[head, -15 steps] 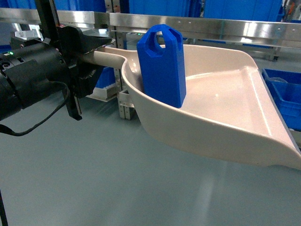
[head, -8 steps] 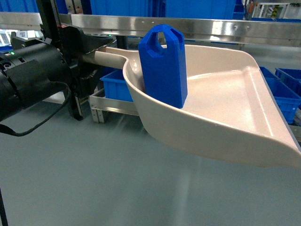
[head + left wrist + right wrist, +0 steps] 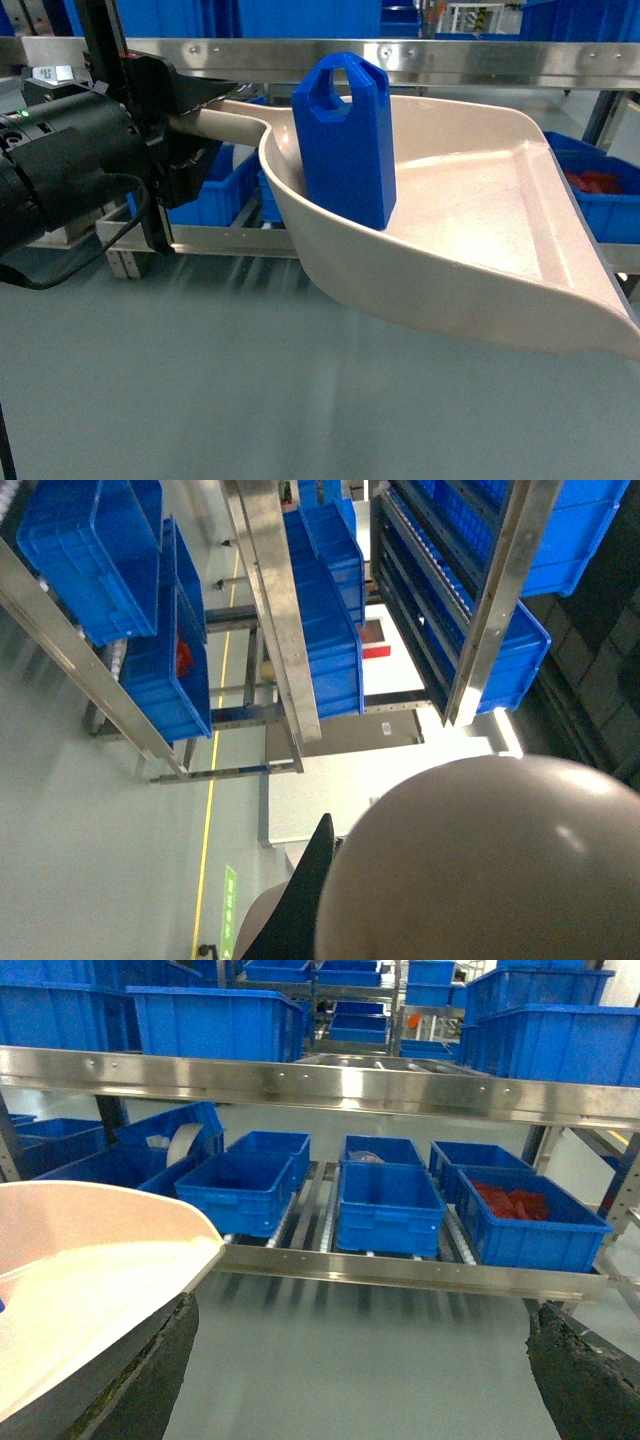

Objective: Place part in tray to right shelf

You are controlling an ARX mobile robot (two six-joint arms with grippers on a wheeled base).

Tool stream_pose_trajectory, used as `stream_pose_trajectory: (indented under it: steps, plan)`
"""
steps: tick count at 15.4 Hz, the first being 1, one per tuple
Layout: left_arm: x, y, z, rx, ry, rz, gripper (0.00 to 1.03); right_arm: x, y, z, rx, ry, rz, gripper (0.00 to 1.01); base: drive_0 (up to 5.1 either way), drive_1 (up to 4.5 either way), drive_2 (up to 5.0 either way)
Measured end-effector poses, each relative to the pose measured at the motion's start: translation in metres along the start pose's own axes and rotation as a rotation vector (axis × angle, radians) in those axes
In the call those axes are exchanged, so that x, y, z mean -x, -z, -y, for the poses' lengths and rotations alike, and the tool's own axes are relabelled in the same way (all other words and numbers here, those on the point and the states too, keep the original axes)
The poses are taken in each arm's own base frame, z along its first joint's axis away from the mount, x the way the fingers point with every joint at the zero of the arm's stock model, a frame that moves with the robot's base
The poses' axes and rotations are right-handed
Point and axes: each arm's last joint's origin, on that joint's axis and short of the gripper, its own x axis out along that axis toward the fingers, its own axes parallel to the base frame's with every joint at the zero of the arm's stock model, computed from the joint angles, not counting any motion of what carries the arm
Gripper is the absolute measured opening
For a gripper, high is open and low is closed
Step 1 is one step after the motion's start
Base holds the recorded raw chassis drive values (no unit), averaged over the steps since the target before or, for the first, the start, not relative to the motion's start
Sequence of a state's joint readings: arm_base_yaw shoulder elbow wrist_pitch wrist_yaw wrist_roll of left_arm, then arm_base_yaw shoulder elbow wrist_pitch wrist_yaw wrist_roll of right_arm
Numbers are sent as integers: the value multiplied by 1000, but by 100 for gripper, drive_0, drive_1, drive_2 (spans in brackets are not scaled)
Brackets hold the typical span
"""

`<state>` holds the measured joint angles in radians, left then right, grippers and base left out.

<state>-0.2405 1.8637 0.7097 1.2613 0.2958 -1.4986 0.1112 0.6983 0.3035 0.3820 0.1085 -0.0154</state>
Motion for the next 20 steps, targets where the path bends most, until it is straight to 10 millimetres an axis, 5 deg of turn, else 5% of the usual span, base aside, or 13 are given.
stream_pose_trajectory:
  steps: [20]
  plan:
    - [0,0,0,-1,4,0,14,1,-1,0,-1,3,7,98,-72,-72,-72]
